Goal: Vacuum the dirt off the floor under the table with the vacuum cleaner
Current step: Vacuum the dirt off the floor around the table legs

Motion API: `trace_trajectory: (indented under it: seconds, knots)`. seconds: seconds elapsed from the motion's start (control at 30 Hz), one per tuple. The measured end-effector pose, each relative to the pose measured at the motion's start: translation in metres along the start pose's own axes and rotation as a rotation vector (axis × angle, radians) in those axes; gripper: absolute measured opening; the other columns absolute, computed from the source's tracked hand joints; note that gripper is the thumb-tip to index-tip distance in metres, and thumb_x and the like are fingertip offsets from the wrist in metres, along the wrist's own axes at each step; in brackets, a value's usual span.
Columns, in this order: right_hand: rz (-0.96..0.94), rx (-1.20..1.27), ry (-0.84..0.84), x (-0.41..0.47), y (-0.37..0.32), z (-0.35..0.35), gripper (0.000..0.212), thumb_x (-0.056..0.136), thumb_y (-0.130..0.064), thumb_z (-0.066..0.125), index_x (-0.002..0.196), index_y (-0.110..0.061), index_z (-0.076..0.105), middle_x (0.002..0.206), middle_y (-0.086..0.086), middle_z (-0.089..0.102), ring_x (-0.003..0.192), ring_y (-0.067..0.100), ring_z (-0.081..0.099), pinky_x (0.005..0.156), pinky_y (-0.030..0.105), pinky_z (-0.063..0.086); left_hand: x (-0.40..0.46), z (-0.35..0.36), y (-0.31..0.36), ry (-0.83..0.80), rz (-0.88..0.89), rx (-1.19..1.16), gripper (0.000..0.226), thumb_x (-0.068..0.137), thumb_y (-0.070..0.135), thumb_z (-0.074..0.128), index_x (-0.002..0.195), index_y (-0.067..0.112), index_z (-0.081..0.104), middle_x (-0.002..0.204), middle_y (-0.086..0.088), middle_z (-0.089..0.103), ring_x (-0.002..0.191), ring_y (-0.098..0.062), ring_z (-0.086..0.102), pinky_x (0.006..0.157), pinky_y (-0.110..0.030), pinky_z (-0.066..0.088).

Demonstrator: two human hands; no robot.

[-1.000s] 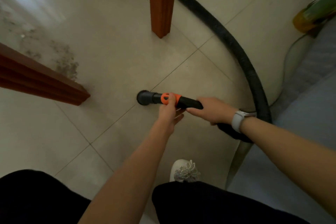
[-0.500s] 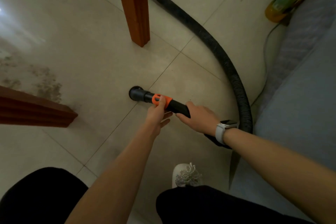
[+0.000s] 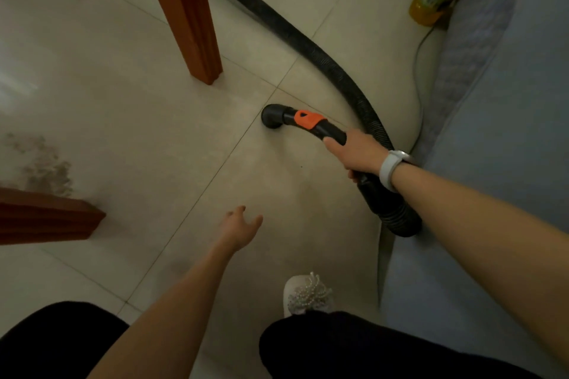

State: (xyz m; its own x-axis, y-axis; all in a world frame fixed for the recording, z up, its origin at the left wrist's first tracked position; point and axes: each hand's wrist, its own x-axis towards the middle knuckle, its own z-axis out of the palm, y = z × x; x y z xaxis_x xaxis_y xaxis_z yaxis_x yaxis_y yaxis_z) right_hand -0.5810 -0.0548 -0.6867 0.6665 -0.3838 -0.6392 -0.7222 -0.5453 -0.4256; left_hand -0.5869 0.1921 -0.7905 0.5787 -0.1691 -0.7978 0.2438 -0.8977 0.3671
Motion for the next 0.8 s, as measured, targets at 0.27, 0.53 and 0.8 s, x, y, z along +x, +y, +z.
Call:
trace_trajectory:
  seconds: [0.27, 0.53, 0.8]
  knots:
    - [-0.058, -0.079, -0.052, -0.029, 0.016, 0.045, 0.038, 0.094, -0.049, 0.044, 0.104, -0.013, 0.043, 0.084, 0.010, 0.061, 0.064, 0.028, 0.062, 0.062, 0.039, 0.053, -0.015, -0.008, 0.049, 0.082, 0.115, -0.495, 0.049, 0.100, 0.035, 0.040, 0.140, 0.006, 0.040, 0.134, -0.011, 0.050, 0.122, -0.026, 0.049, 0.101, -0.039, 0.039]
    - [0.000, 0.406, -0.202, -0.059, 0.003, 0.117, 0.038, 0.096, -0.047, 0.042, 0.098, -0.009, 0.041, 0.074, 0.006, 0.055, 0.049, 0.019, 0.056, 0.046, 0.025, 0.046, -0.003, -0.034, 0.083, -0.103, 0.094, -0.945, 0.030, 0.100, 0.026, 0.044, 0.125, 0.011, 0.041, 0.117, -0.014, 0.054, 0.089, -0.023, 0.060, 0.077, -0.037, 0.050]
    - [0.025, 0.328, -0.269, -0.051, 0.028, 0.115, 0.041, 0.100, -0.045, 0.032, 0.084, -0.013, 0.054, 0.091, 0.014, 0.063, 0.092, 0.033, 0.062, 0.090, 0.045, 0.049, -0.001, -0.027, 0.069, -0.176, 0.035, -1.090, 0.028, 0.101, 0.019, 0.043, 0.127, 0.017, 0.035, 0.093, -0.011, 0.051, 0.072, -0.025, 0.060, 0.065, -0.039, 0.052]
